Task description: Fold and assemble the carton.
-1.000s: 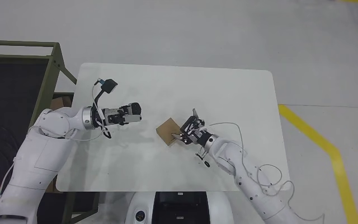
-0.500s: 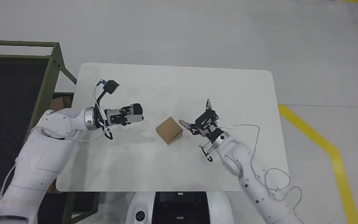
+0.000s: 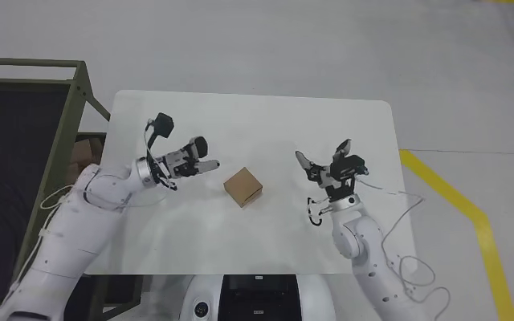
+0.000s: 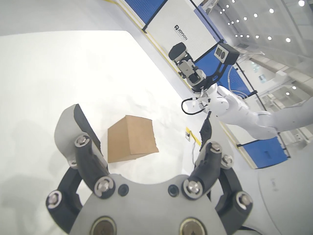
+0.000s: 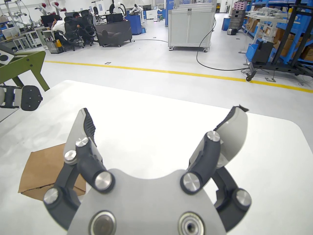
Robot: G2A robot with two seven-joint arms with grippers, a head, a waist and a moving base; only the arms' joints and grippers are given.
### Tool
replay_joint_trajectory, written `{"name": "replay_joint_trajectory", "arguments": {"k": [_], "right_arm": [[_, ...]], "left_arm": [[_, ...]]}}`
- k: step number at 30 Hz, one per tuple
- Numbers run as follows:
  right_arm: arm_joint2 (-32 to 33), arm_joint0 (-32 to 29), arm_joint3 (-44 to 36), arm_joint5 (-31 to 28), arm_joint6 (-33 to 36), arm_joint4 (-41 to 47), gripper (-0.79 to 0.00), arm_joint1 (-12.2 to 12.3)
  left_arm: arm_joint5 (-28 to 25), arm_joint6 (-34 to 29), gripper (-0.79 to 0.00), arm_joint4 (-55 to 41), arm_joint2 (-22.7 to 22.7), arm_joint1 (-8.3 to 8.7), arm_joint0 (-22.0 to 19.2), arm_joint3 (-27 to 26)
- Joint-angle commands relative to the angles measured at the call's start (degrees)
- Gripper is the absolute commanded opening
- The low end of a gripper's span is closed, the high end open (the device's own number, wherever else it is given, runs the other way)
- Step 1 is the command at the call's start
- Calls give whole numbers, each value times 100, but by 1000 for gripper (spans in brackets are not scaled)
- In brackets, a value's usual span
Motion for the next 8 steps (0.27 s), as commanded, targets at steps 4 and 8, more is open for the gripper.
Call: {"name": "replay_joint_trajectory", "arguments": {"k": [4,8], "right_arm": [[155,8,54,90,6,504,0,-26],[267,17,95,45,27,758,0,-33]], "left_arm": [[112,1549,0,1550,-35,-91,237,-138],[258,2494,0,2405,23,-165,386,-168]]}}
